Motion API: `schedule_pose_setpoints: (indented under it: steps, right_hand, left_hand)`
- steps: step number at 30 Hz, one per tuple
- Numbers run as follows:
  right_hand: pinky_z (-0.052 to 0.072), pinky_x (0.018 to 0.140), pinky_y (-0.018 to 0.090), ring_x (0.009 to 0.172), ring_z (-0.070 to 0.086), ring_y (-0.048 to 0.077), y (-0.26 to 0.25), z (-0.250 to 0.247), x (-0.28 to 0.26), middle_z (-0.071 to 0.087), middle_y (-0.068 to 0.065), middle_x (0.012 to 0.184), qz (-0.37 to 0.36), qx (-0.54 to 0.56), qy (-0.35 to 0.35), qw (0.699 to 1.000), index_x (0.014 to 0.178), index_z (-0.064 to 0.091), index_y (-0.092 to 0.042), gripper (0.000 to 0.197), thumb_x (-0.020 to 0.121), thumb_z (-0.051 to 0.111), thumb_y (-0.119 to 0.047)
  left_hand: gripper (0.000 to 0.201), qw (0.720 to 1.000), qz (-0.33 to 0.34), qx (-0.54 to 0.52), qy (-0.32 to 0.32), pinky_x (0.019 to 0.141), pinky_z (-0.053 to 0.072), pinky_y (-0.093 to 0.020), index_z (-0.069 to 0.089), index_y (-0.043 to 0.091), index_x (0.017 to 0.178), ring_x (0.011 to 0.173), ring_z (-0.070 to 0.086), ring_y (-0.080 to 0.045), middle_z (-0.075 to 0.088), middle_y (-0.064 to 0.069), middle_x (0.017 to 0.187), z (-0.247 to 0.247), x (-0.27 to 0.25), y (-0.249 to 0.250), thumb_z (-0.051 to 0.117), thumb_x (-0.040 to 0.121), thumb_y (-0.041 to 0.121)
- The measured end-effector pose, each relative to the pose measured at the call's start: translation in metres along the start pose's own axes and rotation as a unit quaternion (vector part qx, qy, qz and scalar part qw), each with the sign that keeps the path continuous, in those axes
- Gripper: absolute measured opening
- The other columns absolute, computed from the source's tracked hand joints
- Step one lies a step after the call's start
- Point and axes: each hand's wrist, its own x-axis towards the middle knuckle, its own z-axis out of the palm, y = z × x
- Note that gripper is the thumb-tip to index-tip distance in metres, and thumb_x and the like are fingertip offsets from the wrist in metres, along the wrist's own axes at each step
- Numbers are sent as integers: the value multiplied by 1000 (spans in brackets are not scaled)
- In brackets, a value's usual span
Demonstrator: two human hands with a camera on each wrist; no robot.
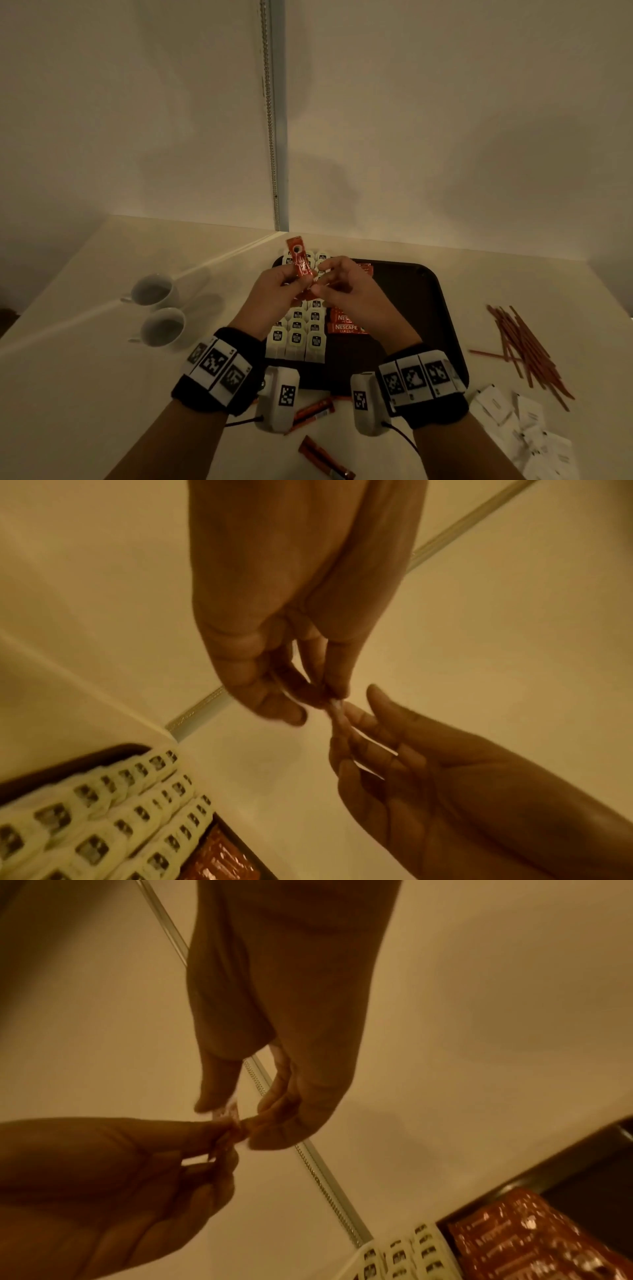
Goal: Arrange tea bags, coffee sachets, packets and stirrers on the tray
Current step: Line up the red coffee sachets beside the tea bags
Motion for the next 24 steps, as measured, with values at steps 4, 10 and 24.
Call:
schedule_pose_setpoints:
  steps: [4, 10, 24]
  right_hand:
    - [53, 75, 18, 94, 62, 8, 3, 0, 0, 60, -4, 108, -30, 6, 43, 999, 126, 48, -34, 43, 87, 64, -25]
    - [54, 68, 19, 79, 63, 14, 21, -2, 0, 62, 9, 92, 33, 185, 78, 979, 97, 53, -3, 8, 90, 54, -1]
    - [54, 71, 17, 83, 69, 11, 28, -10, -4, 66, 8, 99, 39, 256, 56, 964, 103, 63, -2, 20, 90, 50, 4]
  left_hand:
    - [23, 974, -6, 203, -98, 58, 52, -19, 66, 1, 96, 66, 61, -13, 61, -5, 81, -6, 1, 9, 50, 97, 17]
    - [12, 979, 93, 169, 69, 69, 50, -22, 70, 25, 86, 72, 64, -11, 69, 2, 82, -8, 3, 10, 76, 78, 19]
    - [13, 991, 69, -26, 109, 64, 54, -18, 72, 10, 87, 69, 69, -15, 73, -13, 81, -3, 0, 4, 75, 76, 3]
